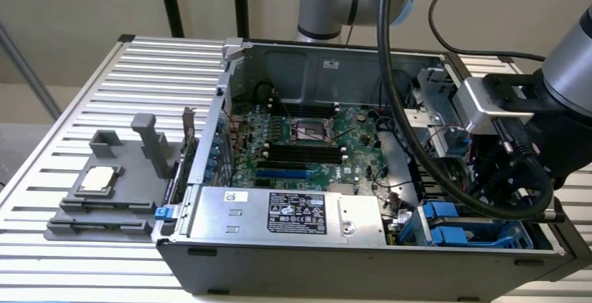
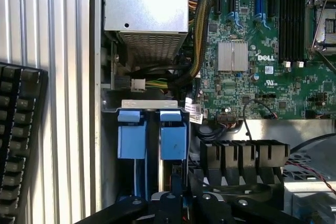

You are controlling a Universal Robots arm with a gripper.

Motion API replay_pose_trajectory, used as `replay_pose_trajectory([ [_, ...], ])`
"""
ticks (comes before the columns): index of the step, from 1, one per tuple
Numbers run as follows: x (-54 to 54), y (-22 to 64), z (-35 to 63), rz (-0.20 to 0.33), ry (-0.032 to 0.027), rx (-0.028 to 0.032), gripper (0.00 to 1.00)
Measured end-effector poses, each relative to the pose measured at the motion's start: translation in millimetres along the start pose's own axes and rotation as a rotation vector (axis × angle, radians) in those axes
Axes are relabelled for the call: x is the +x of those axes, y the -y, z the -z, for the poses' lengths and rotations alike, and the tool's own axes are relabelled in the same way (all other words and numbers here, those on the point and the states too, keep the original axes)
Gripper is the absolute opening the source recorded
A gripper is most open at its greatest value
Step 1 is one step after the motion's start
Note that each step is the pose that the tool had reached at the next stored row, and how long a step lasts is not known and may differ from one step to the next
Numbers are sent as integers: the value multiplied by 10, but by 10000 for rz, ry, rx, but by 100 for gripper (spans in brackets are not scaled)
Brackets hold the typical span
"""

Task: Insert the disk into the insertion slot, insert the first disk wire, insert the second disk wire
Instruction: 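Insert the second disk wire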

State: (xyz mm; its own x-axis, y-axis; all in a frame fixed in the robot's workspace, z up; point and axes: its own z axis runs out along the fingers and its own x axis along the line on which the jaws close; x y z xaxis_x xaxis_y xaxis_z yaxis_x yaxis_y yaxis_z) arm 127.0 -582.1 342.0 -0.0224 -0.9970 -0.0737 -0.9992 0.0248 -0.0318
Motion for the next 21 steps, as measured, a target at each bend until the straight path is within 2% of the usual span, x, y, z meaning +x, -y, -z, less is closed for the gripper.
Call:
replay_pose_trajectory([
  [21,26,1,1,11,4,-8,17],
])
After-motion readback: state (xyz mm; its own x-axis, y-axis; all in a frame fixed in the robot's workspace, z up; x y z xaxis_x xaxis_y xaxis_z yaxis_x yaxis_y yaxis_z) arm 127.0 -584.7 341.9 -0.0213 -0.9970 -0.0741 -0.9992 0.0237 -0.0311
